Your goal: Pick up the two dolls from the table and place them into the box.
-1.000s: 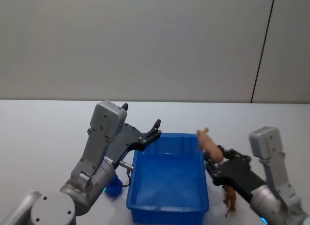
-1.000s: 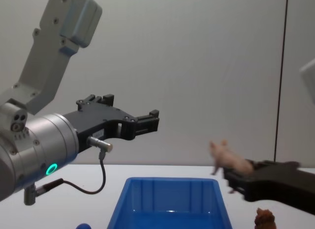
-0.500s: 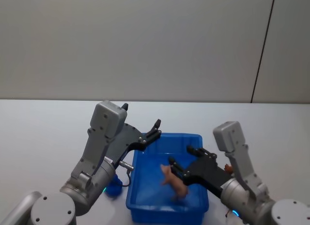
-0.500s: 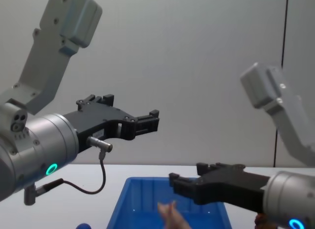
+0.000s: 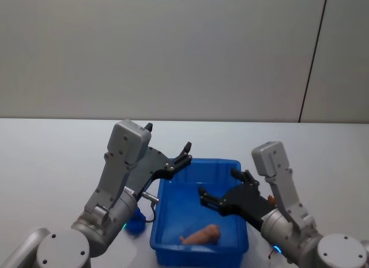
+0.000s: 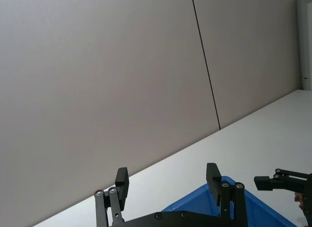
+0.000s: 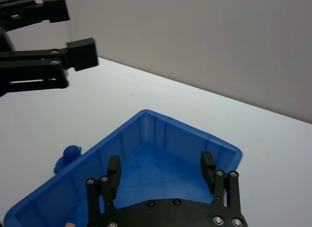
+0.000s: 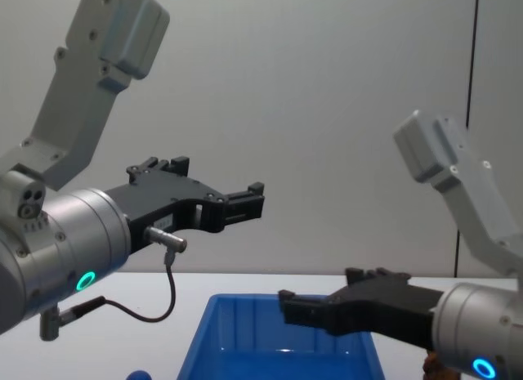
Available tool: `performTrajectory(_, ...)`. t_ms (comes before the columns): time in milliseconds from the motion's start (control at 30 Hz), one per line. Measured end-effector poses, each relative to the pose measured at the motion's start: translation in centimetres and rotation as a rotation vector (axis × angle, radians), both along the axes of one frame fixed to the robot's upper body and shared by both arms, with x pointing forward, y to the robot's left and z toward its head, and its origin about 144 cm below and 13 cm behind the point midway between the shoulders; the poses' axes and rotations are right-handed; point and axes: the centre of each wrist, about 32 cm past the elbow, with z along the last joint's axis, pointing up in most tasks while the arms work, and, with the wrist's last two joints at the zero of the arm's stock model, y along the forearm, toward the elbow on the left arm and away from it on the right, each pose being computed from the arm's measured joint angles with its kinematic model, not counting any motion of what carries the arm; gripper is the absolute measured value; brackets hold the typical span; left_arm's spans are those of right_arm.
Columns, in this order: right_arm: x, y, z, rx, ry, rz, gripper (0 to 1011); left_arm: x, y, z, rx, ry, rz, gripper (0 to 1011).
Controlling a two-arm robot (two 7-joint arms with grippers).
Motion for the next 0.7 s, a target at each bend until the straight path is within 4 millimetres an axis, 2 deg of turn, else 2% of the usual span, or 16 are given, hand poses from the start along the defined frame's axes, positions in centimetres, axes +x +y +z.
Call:
performTrajectory(333,-0.9,-1.0,0.1,-0.018,-0.012,-0.119,1001,0.0,0.0,0.0,0.0,0.0,0.0,1001)
performTrajectory(700,-3.1,-2.1,0.1,-0.059,0.004,-0.263,1001,0.0,0.0,0.0,0.0,0.0,0.0,1001)
